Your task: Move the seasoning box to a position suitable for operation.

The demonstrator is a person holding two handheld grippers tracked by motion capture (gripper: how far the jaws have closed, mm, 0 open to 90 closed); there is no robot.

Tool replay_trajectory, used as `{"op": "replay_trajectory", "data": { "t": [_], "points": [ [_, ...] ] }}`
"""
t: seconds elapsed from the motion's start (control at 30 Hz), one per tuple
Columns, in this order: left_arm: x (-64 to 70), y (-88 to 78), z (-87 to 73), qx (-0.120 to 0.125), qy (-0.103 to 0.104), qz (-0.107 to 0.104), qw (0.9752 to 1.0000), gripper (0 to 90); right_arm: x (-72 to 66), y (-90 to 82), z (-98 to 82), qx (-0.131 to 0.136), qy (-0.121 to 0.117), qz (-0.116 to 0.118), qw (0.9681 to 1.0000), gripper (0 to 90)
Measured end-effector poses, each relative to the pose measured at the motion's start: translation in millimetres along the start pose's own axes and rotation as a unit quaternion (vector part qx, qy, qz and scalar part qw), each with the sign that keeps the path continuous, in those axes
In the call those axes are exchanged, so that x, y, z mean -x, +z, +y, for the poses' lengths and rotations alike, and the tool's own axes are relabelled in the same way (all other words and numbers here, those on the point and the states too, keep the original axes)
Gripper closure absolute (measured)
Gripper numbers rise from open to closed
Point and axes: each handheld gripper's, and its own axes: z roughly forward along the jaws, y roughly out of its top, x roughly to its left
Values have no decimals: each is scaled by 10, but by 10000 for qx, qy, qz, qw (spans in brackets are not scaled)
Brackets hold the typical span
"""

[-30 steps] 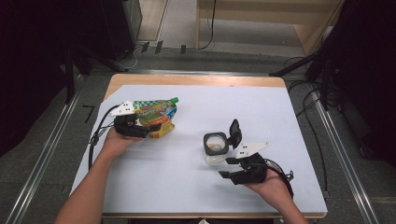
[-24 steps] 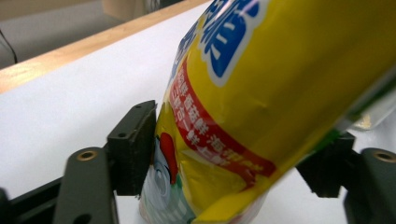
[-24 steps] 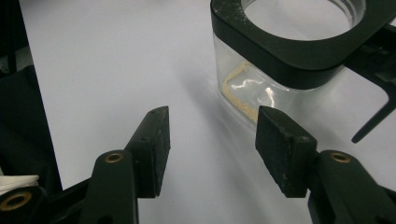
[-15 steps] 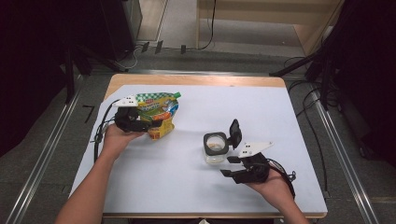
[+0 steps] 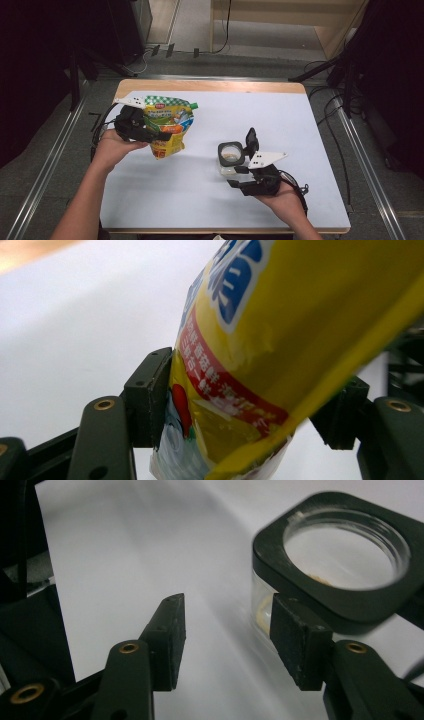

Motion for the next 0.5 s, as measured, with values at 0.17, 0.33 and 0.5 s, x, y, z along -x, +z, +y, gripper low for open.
{"op": "replay_trajectory", "data": {
  "t": [0.17,0.33,0.5],
  "points": [
    [239,18,111,-383,91,-136,9991,359,-130,107,81,177,-94,-28,9998,537],
    [417,48,227,-581,167,-315,9977,358,-289,337,184,190,-92,32,9998,500],
    [526,62,291,-692,205,-470,9963,358,-433,620,290,182,45,-64,9998,508]
  ]
}}
